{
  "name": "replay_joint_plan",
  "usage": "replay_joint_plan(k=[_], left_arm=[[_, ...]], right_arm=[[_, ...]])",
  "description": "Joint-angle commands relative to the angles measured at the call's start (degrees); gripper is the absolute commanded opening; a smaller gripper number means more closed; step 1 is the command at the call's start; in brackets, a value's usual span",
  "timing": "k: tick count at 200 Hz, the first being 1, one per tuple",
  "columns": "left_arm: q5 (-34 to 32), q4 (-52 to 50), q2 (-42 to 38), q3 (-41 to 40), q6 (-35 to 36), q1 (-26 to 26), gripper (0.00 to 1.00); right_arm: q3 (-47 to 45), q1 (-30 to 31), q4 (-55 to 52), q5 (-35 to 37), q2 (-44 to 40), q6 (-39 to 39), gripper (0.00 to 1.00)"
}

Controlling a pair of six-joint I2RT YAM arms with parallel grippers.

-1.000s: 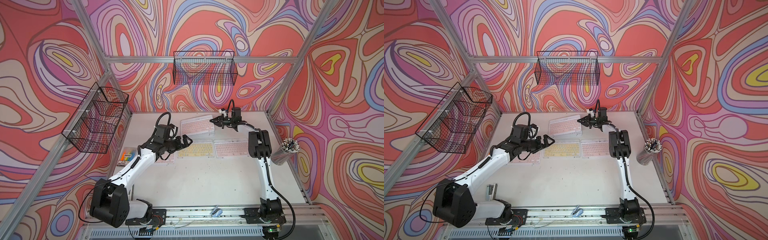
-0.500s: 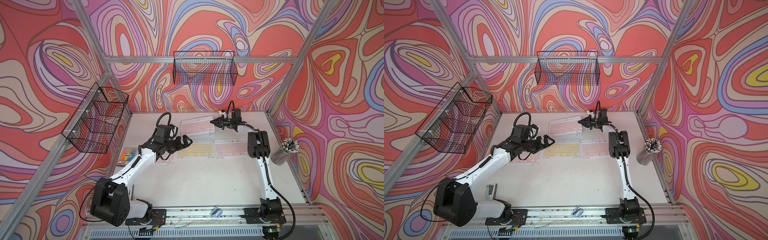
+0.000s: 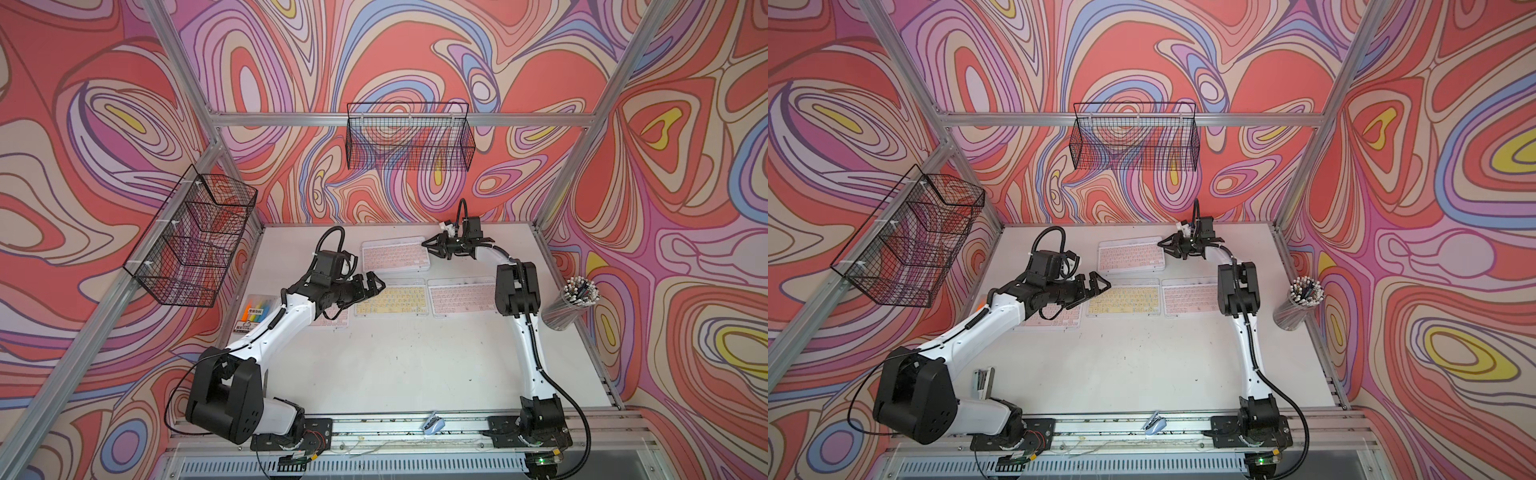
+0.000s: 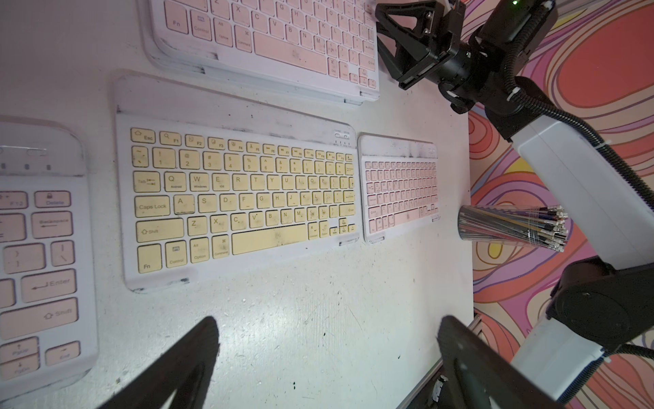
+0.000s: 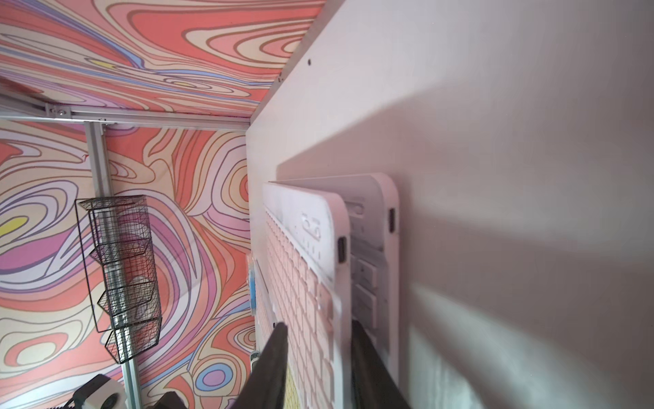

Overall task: Stack the numeric keypads
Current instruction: Place the numeric keypad at the numeric keypad.

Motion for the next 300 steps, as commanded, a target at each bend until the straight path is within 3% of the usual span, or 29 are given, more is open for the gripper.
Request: replay_joint_plan(k=[1,47,81,111,139,147,149,153,177,198,210,219,235,244,266,300], left_arm=[[0.38,0.19,0.8,0.2,0.7,0.41,0.99],[0.41,0.65,1.43,-0.05,0.62,0.39,0.99],[-0.07,0.64,1.69,-0.11,0.77,0.41,1.0],[-3.28,-1.58,2.38,0.99,1.76,0.37,1.0],[-12.29,-4.1,2.24,1.63,2.85,0.41,1.0],[-14.92,-4.1,1.9,1.31,2.9,0.39,1.0],[-15.5,-4.01,1.9,1.34,2.87,0.39,1.0],[-16.43,-3.97,1.87,1.23,2.94,0.41,1.0],[-19.93,-3.84,2.26,1.54,3.16,0.38,1.0],[-21.29,-2.99,2.74,1.28,2.62,0.39,1.0],[-21.9,-2.18,2.83,0.77,1.83,0.37,1.0],[-22.08,-1.02,2.82,0.22,0.98,0.37,1.0],[-20.69,0.2,2.92,-0.24,-0.38,0.52,1.0],[-19.58,0.36,2.87,0.02,-0.66,0.61,1.0],[-15.8,3.85,2.47,-0.7,0.13,0.56,1.0],[-15.97,-0.13,4.92,1.4,2.31,0.28,1.0]], right_arm=[[2.24,-0.39,-2.32,2.84,-0.42,-2.59,0.31],[4.01,-0.42,-4.55,5.37,-0.33,-3.84,0.34],[4.04,-0.47,-7.12,8.7,-1.85,-6.13,0.42],[1.44,-0.42,-9.84,14.44,-7.84,-8.98,0.62],[-7.37,0.45,-10.08,26.0,-18.81,-11.57,0.69],[-10.73,1.23,-10.23,30.51,-22.73,-13.49,0.85],[-11.52,1.46,-10.36,31.46,-23.69,-13.89,0.94],[-13.1,2.01,-10.58,34.44,-25.6,-15.48,0.98],[-21.71,7.04,-11.57,51.37,-35.23,-23.49,0.98],[-27.31,11.54,-12.01,60.25,-40.61,-27.69,0.99],[-30.37,12.98,-11.54,61.35,-42.82,-27.37,0.98],[-33.3,12.73,-11.54,58.37,-43.85,-22.6,0.98],[-37.5,8.44,-10.91,43.92,-43.42,-12.73,0.98],[-40.15,7.85,-8.9,39.86,-43.64,-11.96,0.99],[-43.06,12.39,-10.74,51.64,-47.47,-14.0,0.98],[-41.65,17.34,-17.12,62.57,-48.83,-12.49,0.98]])
